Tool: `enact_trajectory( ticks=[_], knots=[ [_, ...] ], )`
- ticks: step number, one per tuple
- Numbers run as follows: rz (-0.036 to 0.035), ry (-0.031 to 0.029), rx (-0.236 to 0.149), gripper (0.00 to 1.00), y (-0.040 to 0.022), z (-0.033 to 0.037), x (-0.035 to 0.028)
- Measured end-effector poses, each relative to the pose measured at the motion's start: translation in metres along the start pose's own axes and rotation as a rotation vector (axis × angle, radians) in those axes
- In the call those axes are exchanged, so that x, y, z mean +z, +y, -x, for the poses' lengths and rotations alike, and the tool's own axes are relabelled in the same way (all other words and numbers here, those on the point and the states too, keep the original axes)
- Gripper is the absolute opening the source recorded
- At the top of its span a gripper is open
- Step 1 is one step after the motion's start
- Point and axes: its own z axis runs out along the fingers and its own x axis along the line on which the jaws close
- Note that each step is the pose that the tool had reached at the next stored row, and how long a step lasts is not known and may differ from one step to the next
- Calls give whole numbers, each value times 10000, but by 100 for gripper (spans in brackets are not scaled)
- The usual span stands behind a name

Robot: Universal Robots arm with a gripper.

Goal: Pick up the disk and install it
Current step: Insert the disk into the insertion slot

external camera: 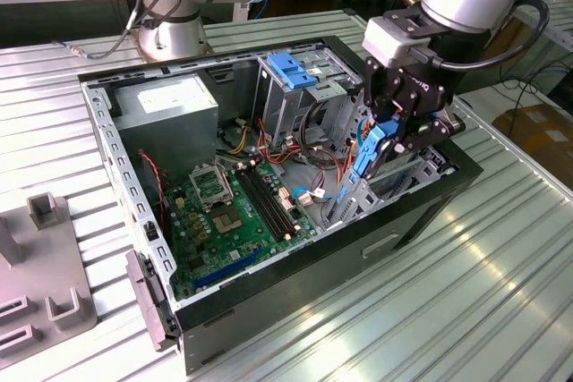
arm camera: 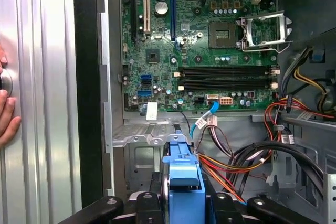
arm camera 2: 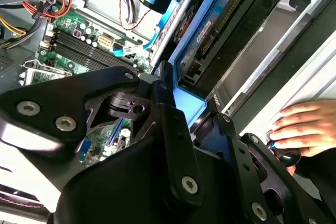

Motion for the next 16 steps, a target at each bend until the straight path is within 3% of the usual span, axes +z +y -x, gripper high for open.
enact_trajectory(
  ticks=[2, 4, 5, 9, 10, 16],
  knots=[
    [1, -6, 0, 37, 0, -1, 23],
    [1, -40, 1, 37, 1, -5, 145],
    [2, -39, 0, 37, 1, -6, 168],
    [2, -41, 1, 38, 1, -6, 170],
    [1, -40, 1, 45, 1, -6, 170],
    [2, -38, 0, 43, 1, -6, 171]
  ],
)
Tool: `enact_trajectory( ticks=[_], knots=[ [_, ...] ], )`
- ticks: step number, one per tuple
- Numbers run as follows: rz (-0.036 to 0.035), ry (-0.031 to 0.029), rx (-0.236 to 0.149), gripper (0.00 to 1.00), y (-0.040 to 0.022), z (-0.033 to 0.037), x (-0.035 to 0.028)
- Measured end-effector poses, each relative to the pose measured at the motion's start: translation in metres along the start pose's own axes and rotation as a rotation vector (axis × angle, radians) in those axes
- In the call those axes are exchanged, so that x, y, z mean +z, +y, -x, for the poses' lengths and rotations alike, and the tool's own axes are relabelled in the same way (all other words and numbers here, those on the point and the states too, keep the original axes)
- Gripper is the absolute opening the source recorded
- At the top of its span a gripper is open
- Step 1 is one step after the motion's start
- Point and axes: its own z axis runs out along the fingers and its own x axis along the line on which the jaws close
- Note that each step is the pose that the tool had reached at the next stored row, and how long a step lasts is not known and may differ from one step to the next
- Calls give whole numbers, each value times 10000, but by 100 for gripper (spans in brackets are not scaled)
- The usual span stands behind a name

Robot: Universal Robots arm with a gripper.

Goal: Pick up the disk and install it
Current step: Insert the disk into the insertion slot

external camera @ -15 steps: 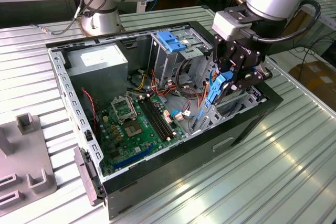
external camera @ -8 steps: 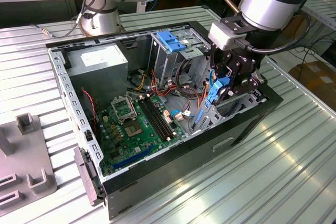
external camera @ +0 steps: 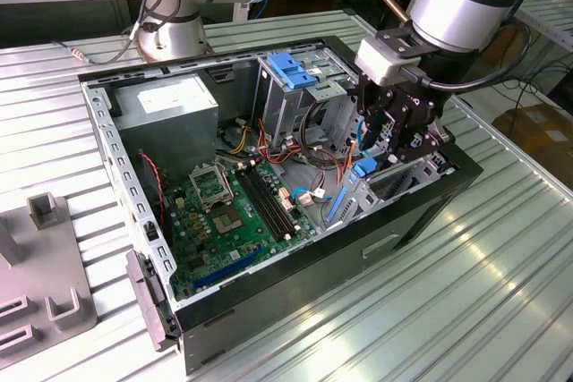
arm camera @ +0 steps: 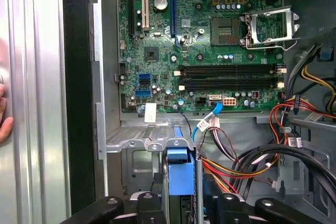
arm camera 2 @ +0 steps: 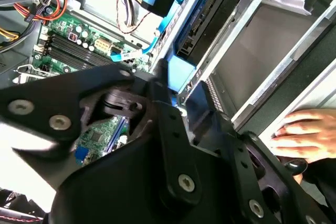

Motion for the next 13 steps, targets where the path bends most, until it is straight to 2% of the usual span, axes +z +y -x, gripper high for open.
enact_trajectory(
  ticks=[4, 5, 6, 13],
  knots=[
    [0, -1, 0, 18, 0, 0, 1],
    [0, -1, 0, 18, 0, 0, 1],
    [0, -2, 1, 12, 0, 0, 1],
    [0, -1, 0, 10, -1, 0, 2]
  ],
)
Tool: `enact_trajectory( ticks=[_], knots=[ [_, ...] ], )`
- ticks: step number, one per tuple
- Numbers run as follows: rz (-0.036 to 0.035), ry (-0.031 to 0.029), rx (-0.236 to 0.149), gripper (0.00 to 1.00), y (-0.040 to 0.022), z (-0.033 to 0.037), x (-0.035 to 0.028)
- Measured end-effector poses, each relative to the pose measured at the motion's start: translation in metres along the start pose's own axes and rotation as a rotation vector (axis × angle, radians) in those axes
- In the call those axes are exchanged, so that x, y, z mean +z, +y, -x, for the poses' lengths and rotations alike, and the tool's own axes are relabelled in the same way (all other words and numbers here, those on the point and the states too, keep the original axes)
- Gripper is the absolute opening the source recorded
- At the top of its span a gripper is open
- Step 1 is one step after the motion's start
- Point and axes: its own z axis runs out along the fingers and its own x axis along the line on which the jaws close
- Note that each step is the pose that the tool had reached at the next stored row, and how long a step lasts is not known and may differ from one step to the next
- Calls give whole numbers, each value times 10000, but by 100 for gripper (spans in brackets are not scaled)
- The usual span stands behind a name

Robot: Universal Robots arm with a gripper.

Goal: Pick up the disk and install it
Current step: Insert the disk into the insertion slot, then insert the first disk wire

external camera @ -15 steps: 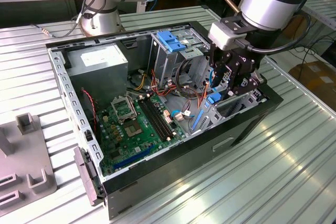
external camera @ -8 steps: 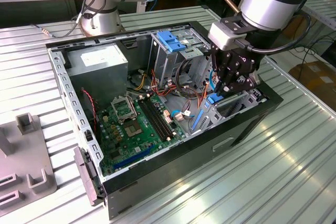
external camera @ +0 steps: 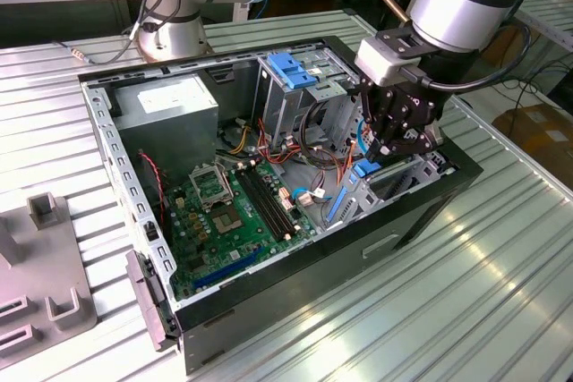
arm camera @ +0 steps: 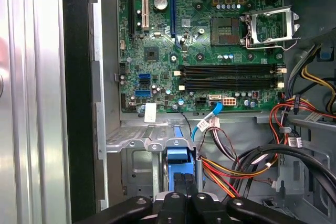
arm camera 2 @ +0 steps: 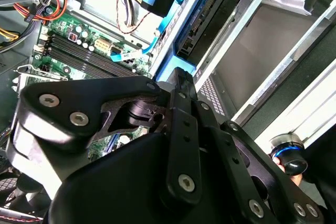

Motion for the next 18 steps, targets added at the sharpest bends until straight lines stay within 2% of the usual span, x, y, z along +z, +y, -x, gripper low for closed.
enact_trajectory(
  ticks=[12, 14, 15, 18],
  knots=[
    [0, 0, 0, 10, -1, 0, 0],
    [-3, 92, -1, 10, -15, 0, 2],
    [-3, 115, -1, 10, -30, 1, 1],
    [-4, 133, -1, 10, -88, 3, 7]
  ],
)
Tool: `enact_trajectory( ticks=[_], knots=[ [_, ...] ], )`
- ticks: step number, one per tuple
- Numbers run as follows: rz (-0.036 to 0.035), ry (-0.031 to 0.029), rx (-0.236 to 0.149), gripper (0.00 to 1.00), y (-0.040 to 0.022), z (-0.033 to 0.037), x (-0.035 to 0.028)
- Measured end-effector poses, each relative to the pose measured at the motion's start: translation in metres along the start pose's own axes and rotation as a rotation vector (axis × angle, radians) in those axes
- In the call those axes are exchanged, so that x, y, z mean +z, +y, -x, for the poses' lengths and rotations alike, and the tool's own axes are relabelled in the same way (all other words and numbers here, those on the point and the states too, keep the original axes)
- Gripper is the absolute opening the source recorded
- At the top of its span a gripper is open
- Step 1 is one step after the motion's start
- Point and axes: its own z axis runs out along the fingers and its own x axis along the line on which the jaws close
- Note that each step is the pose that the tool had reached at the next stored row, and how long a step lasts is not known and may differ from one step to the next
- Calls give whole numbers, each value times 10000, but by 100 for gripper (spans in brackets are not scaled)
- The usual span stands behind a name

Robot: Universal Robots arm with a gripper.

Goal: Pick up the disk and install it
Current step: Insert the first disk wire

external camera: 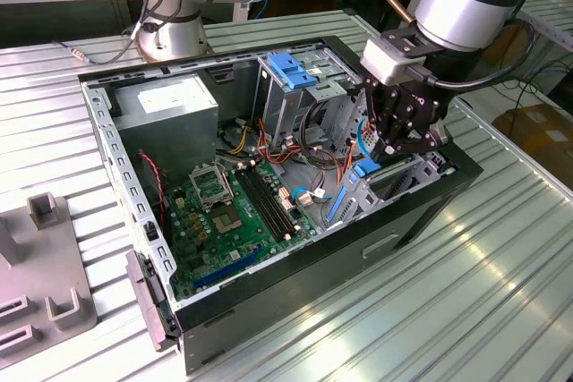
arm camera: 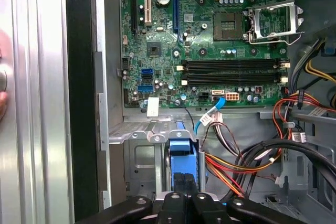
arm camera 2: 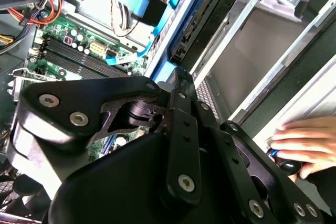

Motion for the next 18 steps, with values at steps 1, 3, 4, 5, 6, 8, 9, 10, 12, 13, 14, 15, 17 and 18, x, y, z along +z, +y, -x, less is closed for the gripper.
enact_trajectory(
  ticks=[1, 3, 4, 5, 6, 8, 9, 10, 12, 13, 14, 15, 17, 18],
  knots=[
    [0, 3, 0, 10, -11, 0, 1],
    [-1, 14, 0, 10, -45, 1, 4],
    [-1, 25, -1, 10, -59, 2, 4],
    [-1, 25, 0, 10, -68, 2, 6],
    [-1, 26, -1, 10, -75, 2, 7],
    [-1, 27, -46, 10, -84, 3, 6],
    [-3, 25, -158, 10, -88, 3, 7],
    [-6, 23, -301, 10, -89, 3, 7],
    [-12, 20, -588, 10, -97, 3, 7],
    [-12, 20, -615, 10, -113, 2, 6],
    [-13, 20, -617, 10, -140, 3, 4],
    [-13, 21, -619, 10, -180, 5, -4],
    [-12, 22, -618, 10, -246, 7, -30],
    [-13, 20, -617, 10, -275, 7, -46]
  ],
)
